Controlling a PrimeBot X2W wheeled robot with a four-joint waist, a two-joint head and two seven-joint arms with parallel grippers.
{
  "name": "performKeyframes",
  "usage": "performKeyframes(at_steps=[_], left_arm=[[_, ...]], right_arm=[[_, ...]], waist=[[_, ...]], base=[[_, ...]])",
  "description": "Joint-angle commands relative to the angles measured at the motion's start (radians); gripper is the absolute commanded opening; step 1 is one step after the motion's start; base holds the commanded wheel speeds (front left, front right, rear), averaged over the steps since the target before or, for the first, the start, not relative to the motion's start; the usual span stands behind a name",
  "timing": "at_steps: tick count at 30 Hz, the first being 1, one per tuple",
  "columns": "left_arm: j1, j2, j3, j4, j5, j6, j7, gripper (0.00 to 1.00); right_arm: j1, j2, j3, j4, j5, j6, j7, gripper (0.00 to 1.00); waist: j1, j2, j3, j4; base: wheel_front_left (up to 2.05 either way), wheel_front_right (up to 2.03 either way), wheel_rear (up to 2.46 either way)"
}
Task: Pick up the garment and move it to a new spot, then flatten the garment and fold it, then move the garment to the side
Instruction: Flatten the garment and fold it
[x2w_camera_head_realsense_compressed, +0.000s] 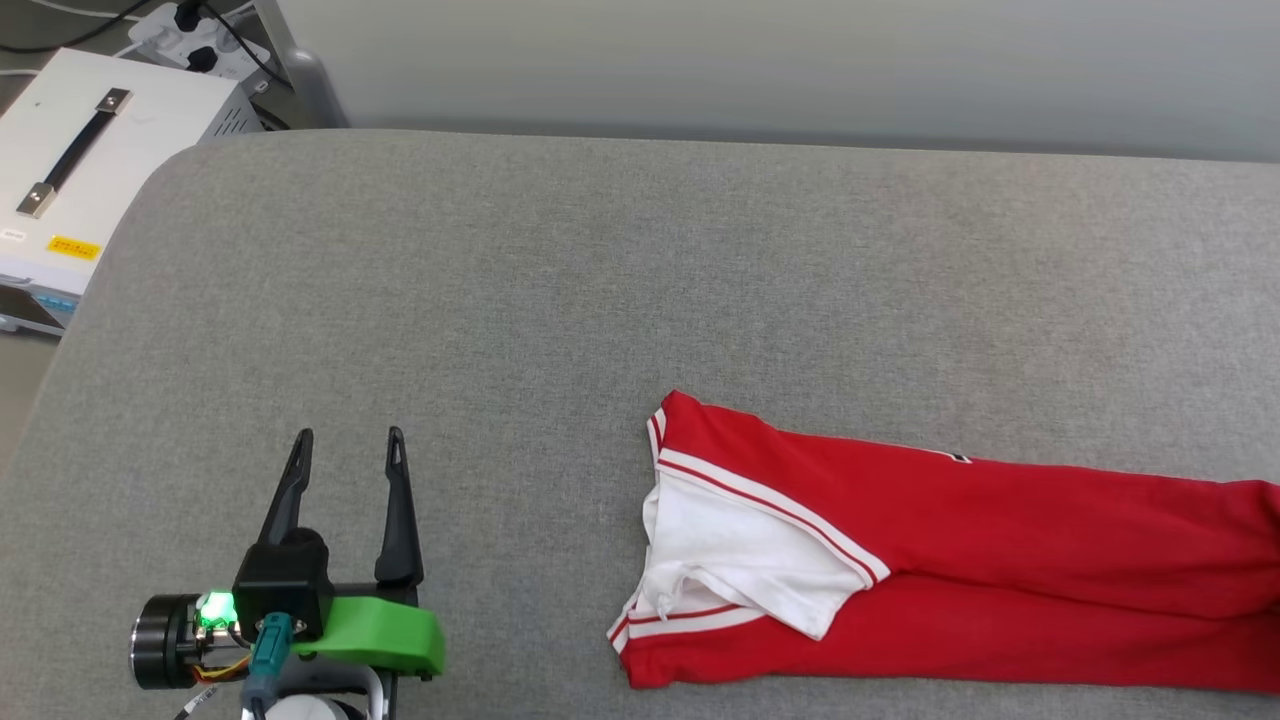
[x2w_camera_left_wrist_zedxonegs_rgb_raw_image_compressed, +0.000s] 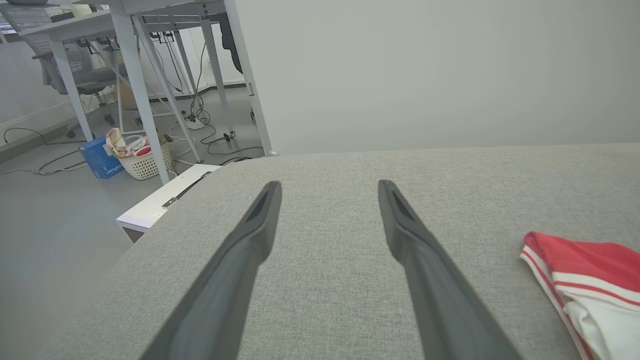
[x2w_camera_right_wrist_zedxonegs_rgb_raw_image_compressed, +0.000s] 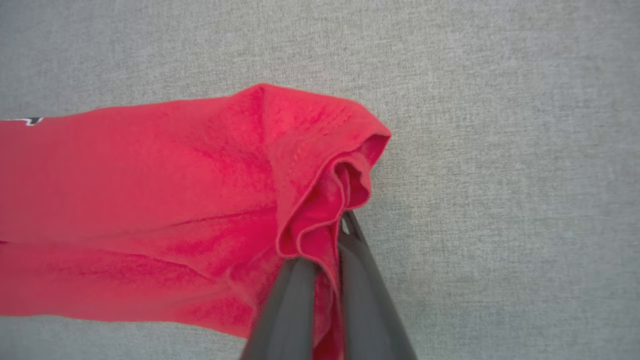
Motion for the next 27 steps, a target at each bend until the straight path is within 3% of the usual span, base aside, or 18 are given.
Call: performKeyframes(at_steps=[1,6,7,13,19,27], left_arm=[[0.018,-0.010,0.008,0.005,0.015,-0.010,-0.006,1.00],[0.030,-0.031,0.031,0.016,0.034,-0.032,-0.006,1.00],[0.035,-0.040,0.041,0.021,0.047,-0.043,-0.006,1.00],[0.026,-0.064,0.058,0.023,0.069,-0.065,-0.006,1.00],[0.000,-0.090,0.066,0.028,0.088,-0.089,-0.006,1.00],[-0.028,-0.114,0.089,0.040,0.105,-0.115,-0.006,1.00]], right_arm=[[-0.004,-0.004,0.000,-0.016,-0.001,-0.002,0.012,0.00],[0.009,-0.004,0.025,-0.174,0.031,-0.002,0.081,0.00],[0.013,0.006,0.050,-0.288,0.036,-0.002,0.126,0.00],[-0.032,0.093,0.115,-0.452,0.018,-0.002,0.223,0.00],[-0.160,0.203,0.218,-0.472,-0.050,-0.002,0.287,0.00],[-0.339,0.345,0.375,-0.392,-0.097,-0.002,0.296,0.00]], waist=[[0.0000,-0.0001,-0.007,0.001],[0.0000,-0.0001,-0.018,0.002],[0.0000,-0.0001,-0.019,0.003],[0.0000,-0.0001,0.006,0.014],[0.0000,-0.0001,0.045,0.032],[0.0000,-0.0001,0.082,0.051]], base=[[0.00,0.00,0.00],[0.00,0.00,0.00],[0.00,0.00,0.00],[0.00,0.00,0.00],[0.00,0.00,0.00],[0.00,0.00,0.00]])
